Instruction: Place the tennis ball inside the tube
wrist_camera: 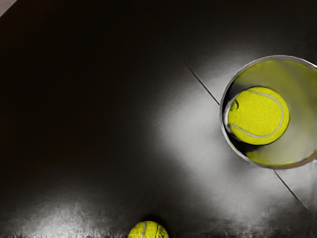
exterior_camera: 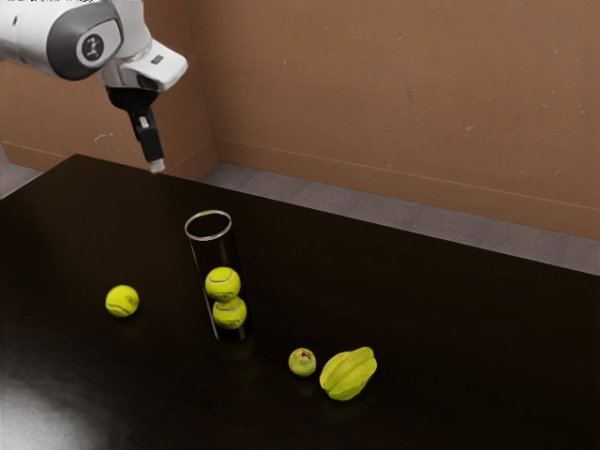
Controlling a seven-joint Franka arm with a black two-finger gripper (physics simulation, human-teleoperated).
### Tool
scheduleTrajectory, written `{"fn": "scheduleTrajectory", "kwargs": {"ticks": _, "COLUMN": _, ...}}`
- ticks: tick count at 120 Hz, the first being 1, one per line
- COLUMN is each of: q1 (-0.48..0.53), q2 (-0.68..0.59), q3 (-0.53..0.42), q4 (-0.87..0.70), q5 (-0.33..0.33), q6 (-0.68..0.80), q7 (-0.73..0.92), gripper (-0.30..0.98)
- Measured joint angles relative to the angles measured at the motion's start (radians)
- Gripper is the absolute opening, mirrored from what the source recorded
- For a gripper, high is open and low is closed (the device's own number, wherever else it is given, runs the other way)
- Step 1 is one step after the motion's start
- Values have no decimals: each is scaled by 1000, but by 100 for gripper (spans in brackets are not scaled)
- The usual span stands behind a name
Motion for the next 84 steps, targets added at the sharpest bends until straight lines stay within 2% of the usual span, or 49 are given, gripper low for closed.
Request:
{"fn": "scheduleTrajectory", "kwargs": {"ticks": 40, "q1": 107, "q2": 47, "q3": 1, "q4": -195, "q5": -25, "q6": -22, "q7": 25, "gripper": 69}}
{"fn": "scheduleTrajectory", "kwargs": {"ticks": 61, "q1": 160, "q2": 49, "q3": 1, "q4": -366, "q5": -59, "q6": 108, "q7": -3, "gripper": 69}}
{"fn": "scheduleTrajectory", "kwargs": {"ticks": 84, "q1": 244, "q2": 58, "q3": 1, "q4": -474, "q5": -75, "q6": 271, "q7": -25, "gripper": 69}}
